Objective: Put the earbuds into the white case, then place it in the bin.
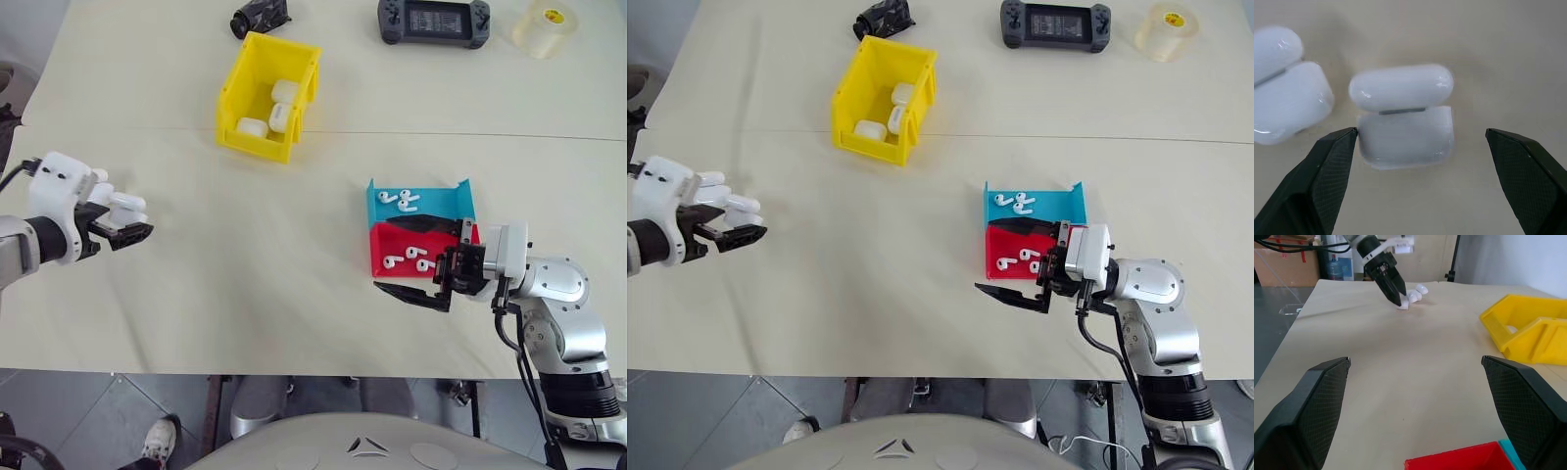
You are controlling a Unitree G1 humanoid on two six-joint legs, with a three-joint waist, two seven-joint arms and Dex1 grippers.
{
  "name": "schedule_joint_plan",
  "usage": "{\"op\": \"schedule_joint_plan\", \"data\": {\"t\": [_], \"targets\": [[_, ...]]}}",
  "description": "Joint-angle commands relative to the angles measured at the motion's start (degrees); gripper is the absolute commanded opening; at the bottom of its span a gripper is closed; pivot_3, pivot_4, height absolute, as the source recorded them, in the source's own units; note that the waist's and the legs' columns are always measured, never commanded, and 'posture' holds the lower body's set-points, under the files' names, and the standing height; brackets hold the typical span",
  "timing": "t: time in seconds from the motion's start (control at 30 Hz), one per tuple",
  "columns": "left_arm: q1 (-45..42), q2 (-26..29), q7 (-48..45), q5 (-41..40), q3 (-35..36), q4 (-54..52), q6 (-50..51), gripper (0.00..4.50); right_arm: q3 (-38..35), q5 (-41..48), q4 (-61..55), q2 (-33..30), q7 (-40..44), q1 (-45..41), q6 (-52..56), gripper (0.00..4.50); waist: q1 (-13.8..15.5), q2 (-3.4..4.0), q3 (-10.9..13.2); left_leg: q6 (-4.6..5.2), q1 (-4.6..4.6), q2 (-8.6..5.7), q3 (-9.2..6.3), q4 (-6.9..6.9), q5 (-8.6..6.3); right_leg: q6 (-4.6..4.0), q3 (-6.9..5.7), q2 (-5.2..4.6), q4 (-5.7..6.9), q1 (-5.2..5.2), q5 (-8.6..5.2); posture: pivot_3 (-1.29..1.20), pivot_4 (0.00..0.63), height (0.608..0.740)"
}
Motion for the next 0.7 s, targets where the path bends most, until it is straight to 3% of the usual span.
{"op": "schedule_joint_plan", "data": {"t": [0.03,0.5,0.6,0.7], "targets": [[-2.75,0.98,-0.38,2.13,-2.71,1.18,2.21,4.47,-0.61,1.09,-3.29,-0.59,-0.85,0.29,0.71,4.5,0.0,0.0,0.0,0.0,0.0,0.0,0.01,0.0,0.0,0.0,0.0,0.0,0.0,0.0,0.0,0.0,0.15,0.74],[-12.16,-0.43,-3.57,5.36,-10.27,9.32,5.26,4.47,-1.36,1.09,-5.58,-0.81,-2.69,1.38,1.81,4.5,0.22,-0.01,0.0,-0.02,0.04,-0.07,0.02,0.12,0.09,0.0,0.04,-0.02,0.33,-0.03,0.0,0.0,0.15,0.74],[-12.22,-0.48,-4.3,5.1,-10.49,9.69,6.8,3.84,-1.37,1.02,-5.66,-0.83,-2.96,1.48,1.76,4.5,0.17,-0.01,0.0,-0.03,0.05,-0.06,0.02,0.12,0.11,0.0,0.05,-0.02,0.35,-0.03,0.0,0.0,0.15,0.74],[-11.74,-0.77,-4.18,5.62,-9.82,9.5,6.45,2.91,-1.44,1.01,-5.65,-0.88,-3.22,1.48,1.71,4.5,0.09,-0.01,-0.01,-0.04,0.07,-0.07,0.03,0.12,0.11,0.0,0.06,-0.02,0.38,-0.03,0.0,0.0,0.15,0.74]]}}
